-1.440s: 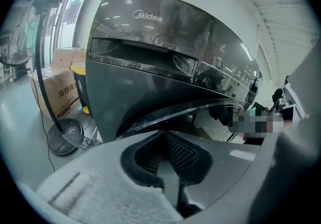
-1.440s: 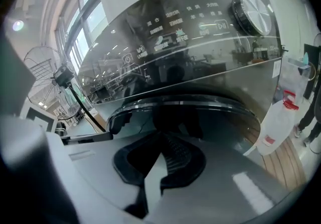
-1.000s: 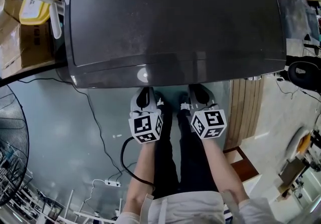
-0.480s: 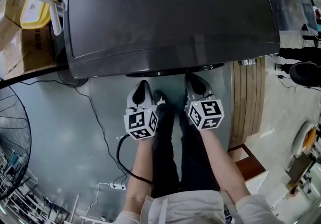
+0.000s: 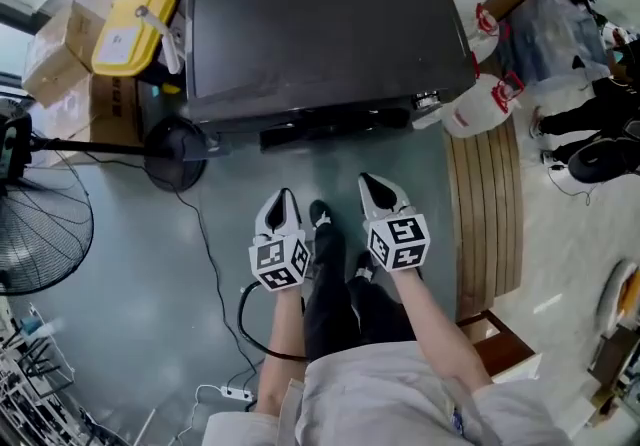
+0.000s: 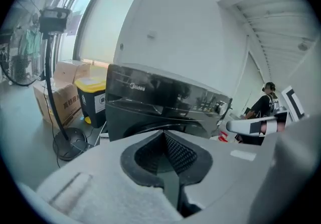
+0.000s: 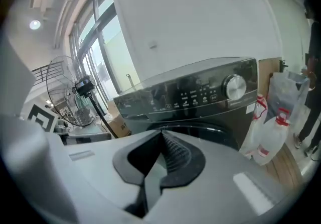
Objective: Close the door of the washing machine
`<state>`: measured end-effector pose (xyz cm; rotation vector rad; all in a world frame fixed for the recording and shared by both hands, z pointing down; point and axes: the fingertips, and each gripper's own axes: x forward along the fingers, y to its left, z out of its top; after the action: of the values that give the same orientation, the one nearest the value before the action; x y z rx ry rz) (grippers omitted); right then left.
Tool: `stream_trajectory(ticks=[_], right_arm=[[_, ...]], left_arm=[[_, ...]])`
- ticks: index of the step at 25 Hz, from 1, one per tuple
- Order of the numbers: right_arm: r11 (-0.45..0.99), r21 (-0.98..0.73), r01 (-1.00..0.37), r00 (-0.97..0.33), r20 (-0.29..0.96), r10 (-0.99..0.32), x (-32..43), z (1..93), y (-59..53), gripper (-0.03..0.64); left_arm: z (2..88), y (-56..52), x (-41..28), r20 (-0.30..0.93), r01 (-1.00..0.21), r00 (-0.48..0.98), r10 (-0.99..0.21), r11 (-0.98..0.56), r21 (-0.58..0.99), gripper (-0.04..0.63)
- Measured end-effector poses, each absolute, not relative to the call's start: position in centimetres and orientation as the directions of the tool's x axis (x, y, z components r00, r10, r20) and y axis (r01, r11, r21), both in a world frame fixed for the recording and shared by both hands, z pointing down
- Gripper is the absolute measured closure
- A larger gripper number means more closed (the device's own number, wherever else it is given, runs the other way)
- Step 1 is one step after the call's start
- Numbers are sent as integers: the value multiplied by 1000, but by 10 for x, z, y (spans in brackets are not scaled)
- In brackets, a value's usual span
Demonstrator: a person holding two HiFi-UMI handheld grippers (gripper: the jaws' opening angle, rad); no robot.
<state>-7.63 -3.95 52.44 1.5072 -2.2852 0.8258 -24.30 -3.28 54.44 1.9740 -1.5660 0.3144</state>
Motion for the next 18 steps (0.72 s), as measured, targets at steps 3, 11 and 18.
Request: stream_trajectory(ticks=[3,11,18], right_arm=[[292,-318,-902,-422,509,-750,-57,497,-8,614],[330,-317,-889,-452,494,-742,-45,445,65,614],[349,-327,-878,-474,503,-723,-38,429,106,614]], left_arm=[[503,-8,-223,508,-945,287,-812,-152,290,591],[432,62,-206,487,-948,299,-821,-195,254,591],[416,108,-192,508,-949,310,-804,-232,212,591]])
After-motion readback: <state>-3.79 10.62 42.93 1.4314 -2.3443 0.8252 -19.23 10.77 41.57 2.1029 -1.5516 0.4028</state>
